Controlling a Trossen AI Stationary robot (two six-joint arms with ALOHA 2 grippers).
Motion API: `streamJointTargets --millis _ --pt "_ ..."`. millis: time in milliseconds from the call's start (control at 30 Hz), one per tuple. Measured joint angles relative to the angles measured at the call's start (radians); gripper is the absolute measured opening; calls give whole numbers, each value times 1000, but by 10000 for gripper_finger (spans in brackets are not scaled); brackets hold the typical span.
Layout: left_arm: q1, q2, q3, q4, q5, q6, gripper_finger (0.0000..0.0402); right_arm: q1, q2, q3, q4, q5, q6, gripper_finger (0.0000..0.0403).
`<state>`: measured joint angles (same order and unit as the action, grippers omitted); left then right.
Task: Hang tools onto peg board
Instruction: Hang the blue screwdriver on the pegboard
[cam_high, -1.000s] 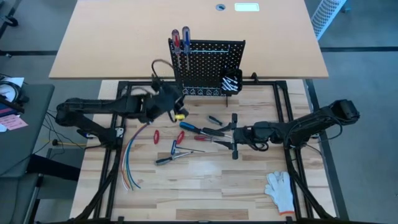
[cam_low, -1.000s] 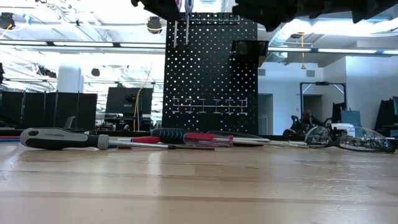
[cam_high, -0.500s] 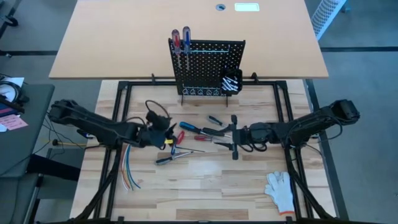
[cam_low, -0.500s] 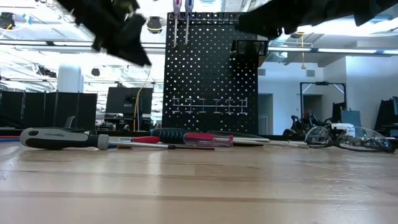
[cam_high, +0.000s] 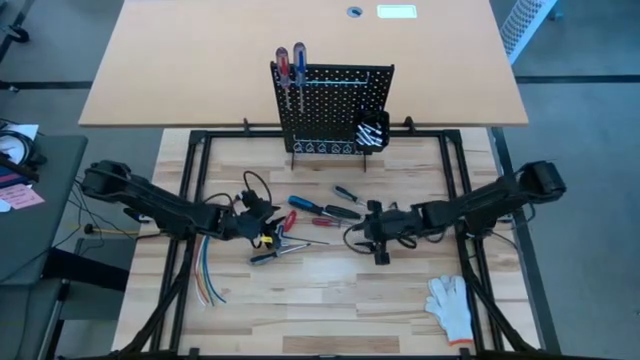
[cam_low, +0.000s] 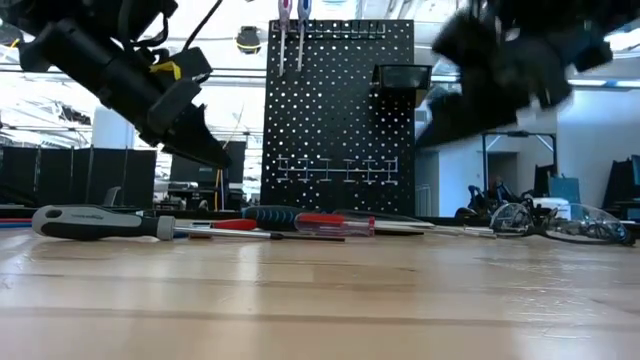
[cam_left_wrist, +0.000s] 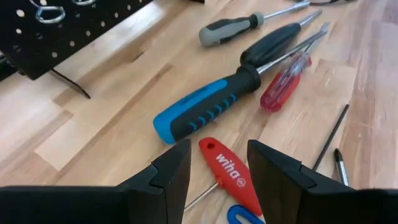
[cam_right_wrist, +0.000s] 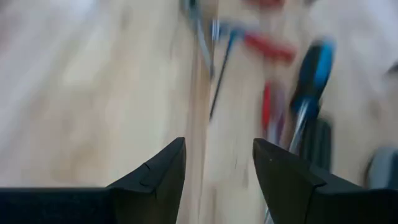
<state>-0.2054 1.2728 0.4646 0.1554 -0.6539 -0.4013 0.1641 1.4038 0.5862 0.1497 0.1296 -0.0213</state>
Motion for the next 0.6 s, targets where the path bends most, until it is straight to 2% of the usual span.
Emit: streamJointTargets --millis 267,400,600 --pt "0 57 2 93 2 43 152 -85 156 -5 18 30 36 193" --pt "0 79 1 88 2 48 152 -96 148 -5 25 32 40 193" --pt "0 104 1 102 2 50 152 -92 94 -4 -9 100 93 193"
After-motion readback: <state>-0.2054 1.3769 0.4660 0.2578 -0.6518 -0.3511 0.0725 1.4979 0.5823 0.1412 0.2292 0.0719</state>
